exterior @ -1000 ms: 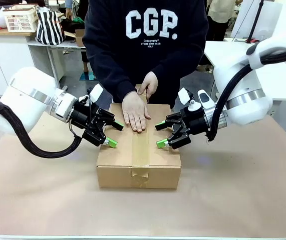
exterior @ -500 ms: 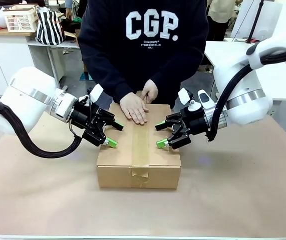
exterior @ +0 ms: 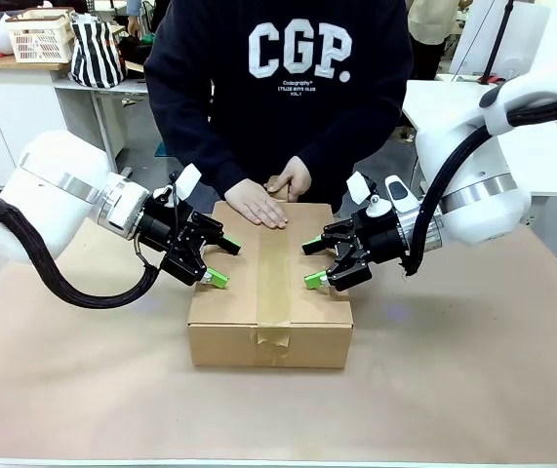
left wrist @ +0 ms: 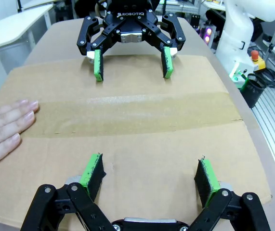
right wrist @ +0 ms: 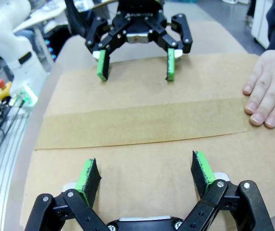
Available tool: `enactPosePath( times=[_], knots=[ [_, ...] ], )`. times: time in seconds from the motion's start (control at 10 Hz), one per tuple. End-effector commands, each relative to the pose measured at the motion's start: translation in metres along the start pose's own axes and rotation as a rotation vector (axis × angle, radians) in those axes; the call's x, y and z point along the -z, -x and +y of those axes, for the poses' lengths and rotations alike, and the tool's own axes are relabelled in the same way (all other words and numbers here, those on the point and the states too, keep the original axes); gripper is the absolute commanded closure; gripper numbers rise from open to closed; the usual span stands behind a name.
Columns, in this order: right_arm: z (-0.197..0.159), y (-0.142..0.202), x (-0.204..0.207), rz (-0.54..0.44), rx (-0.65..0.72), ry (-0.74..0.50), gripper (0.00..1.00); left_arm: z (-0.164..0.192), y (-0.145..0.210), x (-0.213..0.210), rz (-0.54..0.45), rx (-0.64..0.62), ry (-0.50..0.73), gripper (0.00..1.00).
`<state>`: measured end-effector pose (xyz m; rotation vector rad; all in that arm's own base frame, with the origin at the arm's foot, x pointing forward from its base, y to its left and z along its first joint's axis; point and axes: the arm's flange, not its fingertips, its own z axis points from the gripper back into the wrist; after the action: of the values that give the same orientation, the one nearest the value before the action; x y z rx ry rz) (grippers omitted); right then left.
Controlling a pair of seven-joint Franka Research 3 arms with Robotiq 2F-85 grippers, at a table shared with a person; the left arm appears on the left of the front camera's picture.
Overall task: Pack the gift set into the box.
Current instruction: Press and hold the closed box until the human finishes sealing it.
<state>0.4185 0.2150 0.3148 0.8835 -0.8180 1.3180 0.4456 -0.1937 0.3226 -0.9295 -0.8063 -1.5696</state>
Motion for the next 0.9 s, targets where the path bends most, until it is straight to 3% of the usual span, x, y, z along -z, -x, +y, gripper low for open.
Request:
enactPosePath(
  times=[0.0,0.8],
  knots=[
    [0.0014,0.0025,-0.0001,-0.009,0.015,0.004,0.00,-0.0006,0.0011,-0.0003,-0.006,-0.010,0.010,0.00],
    [0.0014,0.0025,-0.0001,-0.009,0.015,0.004,0.00,-0.0006,0.0011,-0.0003,-0.006,-0.010,0.010,0.00]
  ],
)
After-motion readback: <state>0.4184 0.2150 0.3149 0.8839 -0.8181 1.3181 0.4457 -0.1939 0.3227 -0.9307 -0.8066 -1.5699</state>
